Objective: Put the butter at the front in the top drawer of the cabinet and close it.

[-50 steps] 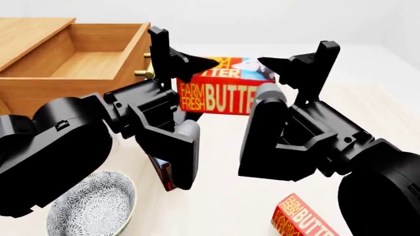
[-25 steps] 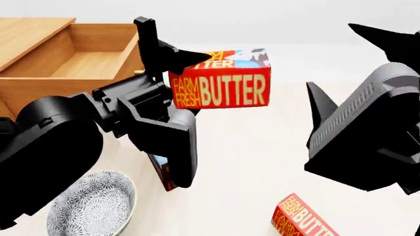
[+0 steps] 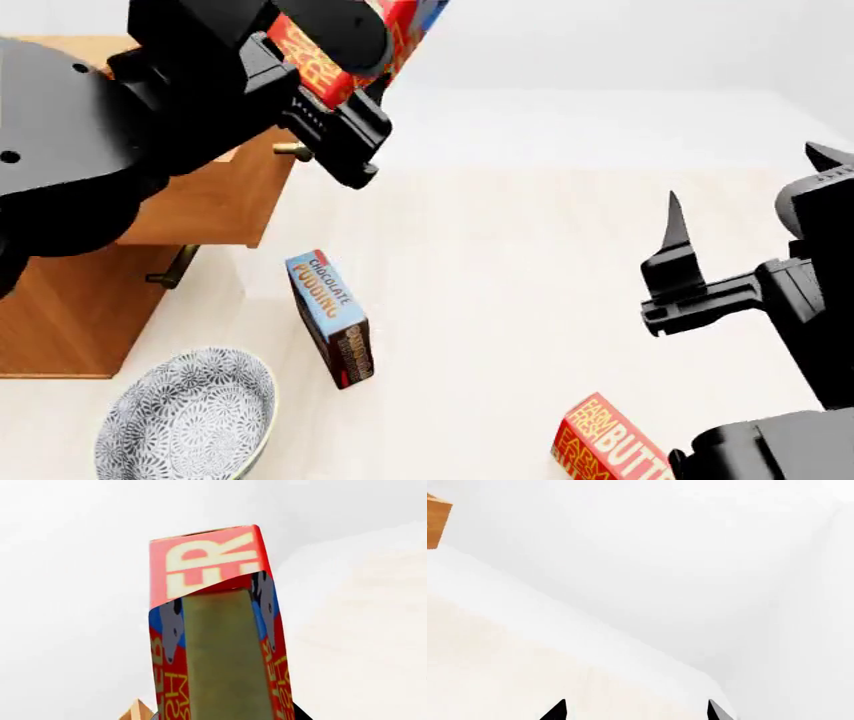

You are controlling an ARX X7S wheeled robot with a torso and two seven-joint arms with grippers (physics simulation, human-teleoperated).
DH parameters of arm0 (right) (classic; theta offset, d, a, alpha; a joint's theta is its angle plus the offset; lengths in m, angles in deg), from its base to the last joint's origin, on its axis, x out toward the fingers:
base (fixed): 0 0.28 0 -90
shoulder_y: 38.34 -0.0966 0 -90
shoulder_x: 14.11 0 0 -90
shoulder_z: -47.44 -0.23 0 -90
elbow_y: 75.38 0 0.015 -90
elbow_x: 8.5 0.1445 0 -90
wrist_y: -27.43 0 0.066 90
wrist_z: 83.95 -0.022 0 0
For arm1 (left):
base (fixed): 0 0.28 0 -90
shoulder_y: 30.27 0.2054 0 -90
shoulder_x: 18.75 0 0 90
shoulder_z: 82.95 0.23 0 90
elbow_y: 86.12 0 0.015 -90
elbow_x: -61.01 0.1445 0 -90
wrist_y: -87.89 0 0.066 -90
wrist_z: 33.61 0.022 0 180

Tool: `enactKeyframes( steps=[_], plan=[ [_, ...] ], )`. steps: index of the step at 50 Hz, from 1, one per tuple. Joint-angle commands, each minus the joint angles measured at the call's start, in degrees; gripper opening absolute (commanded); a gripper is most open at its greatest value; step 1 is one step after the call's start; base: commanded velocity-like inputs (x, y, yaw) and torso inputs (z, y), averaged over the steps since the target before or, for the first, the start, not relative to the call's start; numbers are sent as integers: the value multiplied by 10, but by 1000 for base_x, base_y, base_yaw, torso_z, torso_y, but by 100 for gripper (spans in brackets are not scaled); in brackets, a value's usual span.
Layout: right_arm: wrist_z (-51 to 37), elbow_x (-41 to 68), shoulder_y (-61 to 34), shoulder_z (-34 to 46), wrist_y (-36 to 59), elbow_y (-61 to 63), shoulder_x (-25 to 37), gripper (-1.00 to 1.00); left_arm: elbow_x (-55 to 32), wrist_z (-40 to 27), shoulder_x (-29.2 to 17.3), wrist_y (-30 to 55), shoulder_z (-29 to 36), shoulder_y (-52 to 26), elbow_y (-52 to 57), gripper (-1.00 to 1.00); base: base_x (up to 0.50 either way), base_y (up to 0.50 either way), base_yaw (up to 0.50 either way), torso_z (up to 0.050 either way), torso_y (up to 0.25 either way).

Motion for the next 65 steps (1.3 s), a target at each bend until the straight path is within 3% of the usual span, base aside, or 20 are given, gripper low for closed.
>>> enactKeyframes(
  steps=[1,5,15,20,21,29,36,41,44,50,53,58,65],
  plan=[
    [29,-39,-31,-23,160,-52,-50,100,-274,-271,81,174,-162,-32,-158,-100,0,0,0,0,0],
    [29,-29,-51,-33,196,-55,-51,100,-287,-313,82,150,-176,-38,-207,-100,0,0,1,0,3],
    [26,-6,-50,-62,197,-50,-51,100,-232,-252,61,142,-133,-52,-263,-100,0,0,0,0,1],
    [17,3,-44,-58,197,-50,-51,100,-175,-221,65,124,-102,-91,-349,-100,0,0,0,0,2],
    [14,5,-43,-57,197,-49,-51,100,-191,-258,72,121,-124,-89,-378,-100,0,0,3,0,0],
    [28,-8,-38,-52,197,-41,-51,100,-172,-276,111,145,-101,-174,-551,-100,0,0,0,1,1],
    [29,-10,-33,-48,197,-32,-51,100,-88,-174,154,107,-24,-262,-721,-100,0,0,0,0,2],
    [29,-5,-33,-47,197,-31,-51,100,49,63,244,19,106,-359,-969,-100,0,0,0,0,2],
    [29,0,-29,-46,197,-27,-51,100,135,107,252,30,81,-353,-971,-100,0,0,0,3,0],
    [29,4,-18,-41,197,-15,-51,100,392,117,258,44,-139,-331,-971,-100,0,0,0,0,2],
    [29,5,-13,-39,197,-9,-51,100,495,131,264,31,-207,-317,-971,-100,0,0,0,0,0],
    [29,8,-8,-39,197,-2,-51,100,579,149,273,7,-243,-303,-971,-100,0,0,0,0,2],
    [29,13,2,-42,197,7,-51,100,610,143,277,-21,-256,-295,-971,-100,0,0,0,0,1]
  ],
)
